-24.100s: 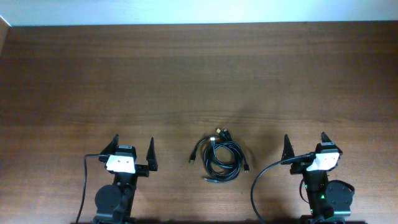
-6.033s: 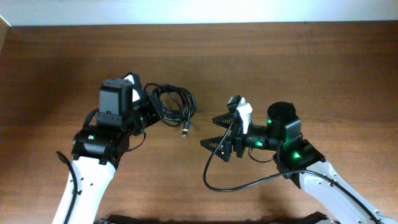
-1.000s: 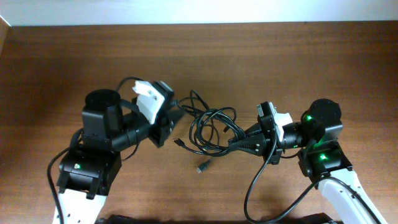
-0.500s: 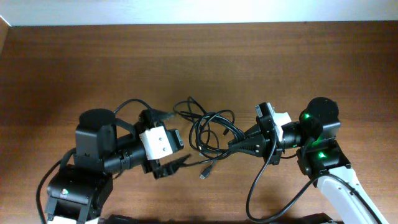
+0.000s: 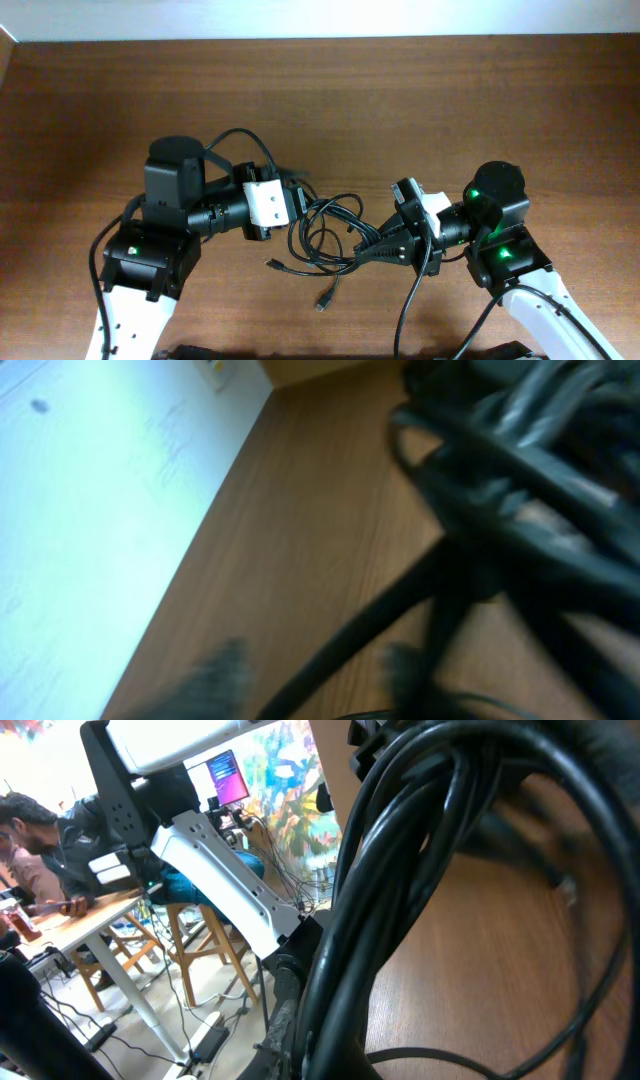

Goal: Untangle cables

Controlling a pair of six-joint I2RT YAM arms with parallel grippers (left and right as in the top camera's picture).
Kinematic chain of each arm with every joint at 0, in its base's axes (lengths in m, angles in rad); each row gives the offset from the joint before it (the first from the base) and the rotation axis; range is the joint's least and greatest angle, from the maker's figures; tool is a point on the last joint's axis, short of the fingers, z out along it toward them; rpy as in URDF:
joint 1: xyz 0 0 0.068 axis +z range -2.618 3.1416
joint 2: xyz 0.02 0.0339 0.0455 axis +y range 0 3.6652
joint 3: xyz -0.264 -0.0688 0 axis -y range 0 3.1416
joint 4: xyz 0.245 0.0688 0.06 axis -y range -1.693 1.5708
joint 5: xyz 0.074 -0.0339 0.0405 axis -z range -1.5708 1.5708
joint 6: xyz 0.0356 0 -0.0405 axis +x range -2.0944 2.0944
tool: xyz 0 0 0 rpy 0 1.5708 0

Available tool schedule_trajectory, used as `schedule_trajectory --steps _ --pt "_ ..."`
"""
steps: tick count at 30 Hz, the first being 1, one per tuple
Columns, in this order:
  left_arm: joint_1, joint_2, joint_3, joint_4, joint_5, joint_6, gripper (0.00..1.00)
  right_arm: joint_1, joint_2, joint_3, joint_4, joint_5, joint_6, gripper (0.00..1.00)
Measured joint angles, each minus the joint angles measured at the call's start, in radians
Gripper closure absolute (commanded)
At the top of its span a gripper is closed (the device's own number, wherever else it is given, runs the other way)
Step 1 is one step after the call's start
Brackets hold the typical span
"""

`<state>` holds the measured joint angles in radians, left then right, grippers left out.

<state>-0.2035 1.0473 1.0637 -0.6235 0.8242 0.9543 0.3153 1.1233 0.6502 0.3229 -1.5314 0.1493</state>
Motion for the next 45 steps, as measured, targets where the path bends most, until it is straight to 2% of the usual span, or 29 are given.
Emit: schedule_trajectory --steps 2,3,4,6,8,12,17,21,25,28,31,38,43,45 --pt "0.000 0.000 0.000 -0.010 0.064 0.009 1.00 0.000 0.000 0.000 0.004 0.000 0.000 0.96" --pt "0.000 0.000 0.000 -0.014 0.075 0.011 1.00 0.000 0.000 0.000 0.004 -0.001 0.000 0.75" --pt "0.002 0.000 0.000 -0.031 0.089 0.010 1.00 0.000 0.000 0.000 0.004 -0.005 -0.001 0.01" --pt "0.003 0.000 0.000 -0.042 0.096 0.010 1.00 0.000 0.000 0.000 0.003 -0.003 -0.001 0.01" --pt "0.002 0.000 0.000 -0.031 0.037 -0.044 1.00 0.000 0.000 0.000 0.005 0.019 0.011 0.01" --pt "0.001 0.000 0.000 -0.008 -0.224 -0.323 1.00 0.000 0.000 0.000 0.003 0.245 0.150 0.01" --pt "0.001 0.000 0.000 -0.048 -0.346 -0.502 1.00 0.000 0.000 0.000 0.000 0.452 0.282 0.01" --pt "0.001 0.000 0.000 -0.119 -0.387 -0.550 1.00 0.000 0.000 0.000 0.000 0.583 0.320 0.01" --pt "0.001 0.000 0.000 -0.132 -0.438 -0.624 1.00 0.000 0.000 0.000 0.002 0.607 0.323 0.01" --pt "-0.012 0.027 0.000 -0.134 -0.432 -0.645 1.00 0.000 0.001 0.000 0.069 0.496 0.322 0.02" --pt "-0.093 0.079 0.000 -0.126 -0.428 -0.645 1.00 0.002 0.000 0.000 0.082 0.413 0.322 0.01" --pt "-0.216 0.105 -0.003 0.060 -0.425 -0.724 1.00 0.035 0.062 0.001 0.006 0.412 0.291 0.01" --pt "-0.233 0.124 -0.003 0.124 -0.421 -0.774 1.00 0.164 0.073 0.001 0.012 0.427 0.192 0.01" --pt "-0.233 0.138 -0.003 0.128 -0.421 -0.784 1.00 0.168 0.073 0.001 0.021 0.426 0.172 0.14"
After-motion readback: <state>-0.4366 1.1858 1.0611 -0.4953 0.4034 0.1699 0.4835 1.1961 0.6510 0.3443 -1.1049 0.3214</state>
